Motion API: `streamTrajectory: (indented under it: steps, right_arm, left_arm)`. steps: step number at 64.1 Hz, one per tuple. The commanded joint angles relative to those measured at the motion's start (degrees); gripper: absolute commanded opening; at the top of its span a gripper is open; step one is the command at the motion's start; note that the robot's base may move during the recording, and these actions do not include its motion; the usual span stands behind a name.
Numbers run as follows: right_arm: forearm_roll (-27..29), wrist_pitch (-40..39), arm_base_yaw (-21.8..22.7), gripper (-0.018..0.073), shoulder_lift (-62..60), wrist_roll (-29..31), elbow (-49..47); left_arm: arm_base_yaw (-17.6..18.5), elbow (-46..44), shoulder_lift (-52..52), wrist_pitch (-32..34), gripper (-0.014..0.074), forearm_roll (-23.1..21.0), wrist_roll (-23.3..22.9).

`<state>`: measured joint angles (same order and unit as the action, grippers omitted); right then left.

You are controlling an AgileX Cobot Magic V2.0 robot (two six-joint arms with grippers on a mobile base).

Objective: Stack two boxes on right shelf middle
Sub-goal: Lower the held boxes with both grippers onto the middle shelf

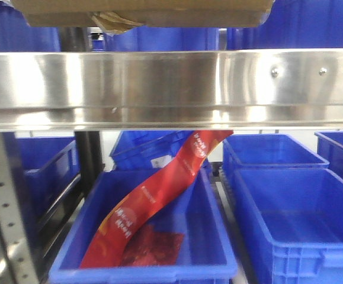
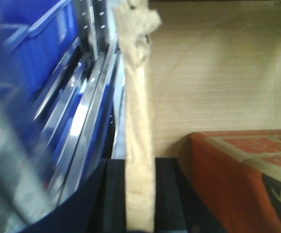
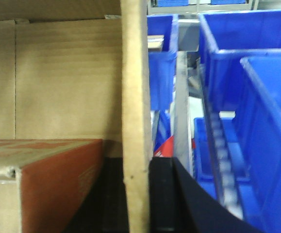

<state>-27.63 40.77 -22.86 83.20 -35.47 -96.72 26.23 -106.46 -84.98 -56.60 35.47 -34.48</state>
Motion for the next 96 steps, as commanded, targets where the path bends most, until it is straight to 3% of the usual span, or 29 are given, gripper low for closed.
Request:
streamTrajectory:
  steps: [1,88,96]
  right_arm:
    - [-2.1,-2.7,0.5,-0.0153,-1.1,-0.1,-0.7]
    - [-2.1,-4.4,0.5,-0.0153,-1.0,-0.1,-0.7]
    - [2.7,-1.5,0.5,-0.0153,-1.0,-1.1,-0.7]
  left_arm:
    - [-0.3,-0.8,0.5,0.8,-0.0111,2.5,-0.3]
    - [-0.3,-0.8,0.5,0.8,-0.0111,2.4,-0.3]
    - [-1.2,-1.4,0.5,0.5,-0.0111,0.9,2.2]
